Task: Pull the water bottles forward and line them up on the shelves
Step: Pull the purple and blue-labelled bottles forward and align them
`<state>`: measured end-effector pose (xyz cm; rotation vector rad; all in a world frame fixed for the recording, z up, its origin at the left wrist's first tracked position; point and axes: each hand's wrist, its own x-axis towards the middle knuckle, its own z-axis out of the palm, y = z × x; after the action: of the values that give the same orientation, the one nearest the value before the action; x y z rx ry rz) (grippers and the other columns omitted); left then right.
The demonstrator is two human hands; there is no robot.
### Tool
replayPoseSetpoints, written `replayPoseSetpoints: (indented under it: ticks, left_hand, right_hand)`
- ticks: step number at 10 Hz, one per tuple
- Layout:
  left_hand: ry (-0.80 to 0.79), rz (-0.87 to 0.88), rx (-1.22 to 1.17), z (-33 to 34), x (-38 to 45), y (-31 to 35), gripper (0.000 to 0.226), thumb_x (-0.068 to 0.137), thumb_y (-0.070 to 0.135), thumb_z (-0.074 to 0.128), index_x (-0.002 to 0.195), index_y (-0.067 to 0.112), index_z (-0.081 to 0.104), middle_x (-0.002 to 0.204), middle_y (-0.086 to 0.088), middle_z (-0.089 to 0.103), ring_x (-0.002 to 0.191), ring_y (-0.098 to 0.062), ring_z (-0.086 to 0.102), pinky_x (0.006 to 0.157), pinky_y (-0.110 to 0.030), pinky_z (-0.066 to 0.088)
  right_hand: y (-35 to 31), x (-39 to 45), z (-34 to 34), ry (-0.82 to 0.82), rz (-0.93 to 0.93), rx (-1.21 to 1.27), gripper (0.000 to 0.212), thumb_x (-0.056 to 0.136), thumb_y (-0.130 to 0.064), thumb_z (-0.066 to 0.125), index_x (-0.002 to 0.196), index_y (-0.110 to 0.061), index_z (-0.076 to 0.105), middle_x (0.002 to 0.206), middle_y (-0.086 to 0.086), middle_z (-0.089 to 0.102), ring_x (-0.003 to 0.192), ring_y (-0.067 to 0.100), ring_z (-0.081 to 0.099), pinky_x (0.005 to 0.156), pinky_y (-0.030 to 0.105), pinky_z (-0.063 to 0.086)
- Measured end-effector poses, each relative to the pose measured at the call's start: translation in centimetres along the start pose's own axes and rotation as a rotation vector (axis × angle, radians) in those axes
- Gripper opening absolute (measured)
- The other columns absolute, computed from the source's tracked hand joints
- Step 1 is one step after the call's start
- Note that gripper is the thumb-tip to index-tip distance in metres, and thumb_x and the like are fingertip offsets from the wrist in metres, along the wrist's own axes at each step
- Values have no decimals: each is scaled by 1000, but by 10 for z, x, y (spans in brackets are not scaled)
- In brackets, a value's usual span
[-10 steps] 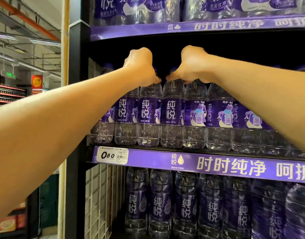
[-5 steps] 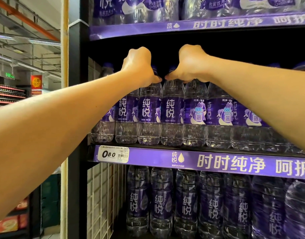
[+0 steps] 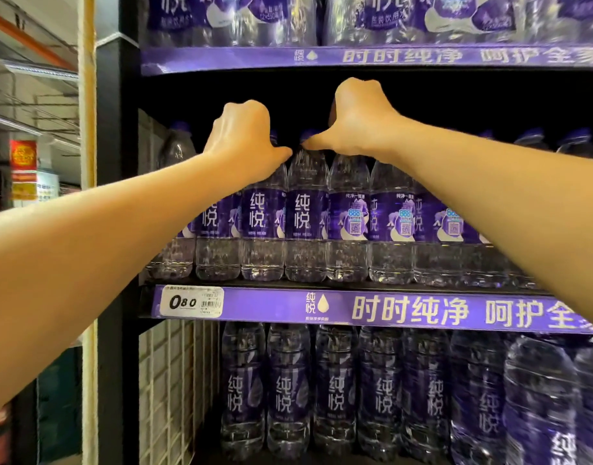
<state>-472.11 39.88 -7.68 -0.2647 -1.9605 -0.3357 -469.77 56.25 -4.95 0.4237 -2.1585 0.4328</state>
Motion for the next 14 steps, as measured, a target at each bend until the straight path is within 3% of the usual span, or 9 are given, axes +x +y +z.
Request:
replayPoseSetpoints:
  ticks: [2, 3, 4, 7, 9, 11, 12, 13, 14]
  left_hand:
    - [118, 179, 4, 5, -10, 20, 39, 86, 33, 68, 65, 13, 42, 66, -4, 49, 61, -27, 53, 49, -31, 37]
    - [86, 174, -65, 12, -7, 37, 44, 85, 33, 67, 60, 13, 36, 59, -2, 43, 53, -20, 45, 45, -26, 27]
    - [32, 176, -67, 19, -2, 56, 38, 84, 33, 70, 66, 9, 47, 65, -3, 49, 57, -21, 47, 52, -31, 34]
    - [-42, 135, 10, 28, 17, 99, 37, 83, 24, 66, 60, 13, 39, 60, -3, 43, 57, -28, 50, 46, -28, 31]
    - [-157, -24, 3, 37, 27, 120, 22, 88, 13, 62, 73, 9, 46, 66, -2, 42, 55, -17, 39, 44, -27, 33]
    - [-231, -101, 87, 48, 28, 128, 35, 94, 3, 51, 66, 14, 33, 65, -2, 31, 54, -15, 27, 46, -26, 24]
    - [-198, -74, 62, 47, 34, 116, 34, 88, 14, 64, 67, 15, 37, 65, -1, 37, 53, -15, 33, 47, -26, 30]
    - [-162, -10, 5, 46, 37, 109, 37, 75, 34, 81, 72, 15, 49, 68, -1, 47, 63, -21, 51, 59, -31, 40]
    - [-123, 14, 7, 46, 36, 111, 53, 63, 49, 88, 87, 12, 59, 79, -1, 58, 68, -20, 58, 51, -28, 41]
  right_hand:
    - [36, -20, -29, 85, 70, -80, 50, 70, -42, 85, 100, -6, 67, 94, 7, 67, 88, 23, 64, 70, 36, 51]
    - [56, -28, -37, 92, 107, -163, 45, 70, -45, 85, 86, -11, 61, 85, 5, 63, 82, 22, 58, 66, 29, 40]
    - [72, -31, -46, 98, 118, -157, 44, 71, -45, 84, 73, -12, 55, 72, 0, 57, 72, 17, 53, 61, 29, 37]
    - [94, -13, -56, 23, 52, -49, 42, 72, -45, 83, 84, -13, 58, 72, -3, 51, 68, 16, 50, 56, 32, 43]
    - [89, 3, -40, -33, 29, -140, 44, 71, -42, 84, 88, -15, 54, 70, -4, 51, 54, 11, 46, 44, 23, 35]
    - [92, 1, -27, 32, -92, -253, 26, 84, -28, 72, 77, -15, 50, 94, 8, 50, 82, 22, 49, 70, 30, 39]
    - [86, -3, -38, -96, 44, -224, 42, 76, -36, 82, 104, -11, 62, 93, 4, 63, 85, 23, 68, 72, 30, 54]
    - [84, -2, -45, -223, 67, 13, 43, 78, -21, 83, 114, -9, 62, 109, 6, 67, 100, 28, 69, 82, 36, 59]
    - [89, -5, -49, -294, 78, 152, 48, 84, -5, 76, 129, -11, 59, 130, 5, 61, 118, 24, 59, 92, 42, 57]
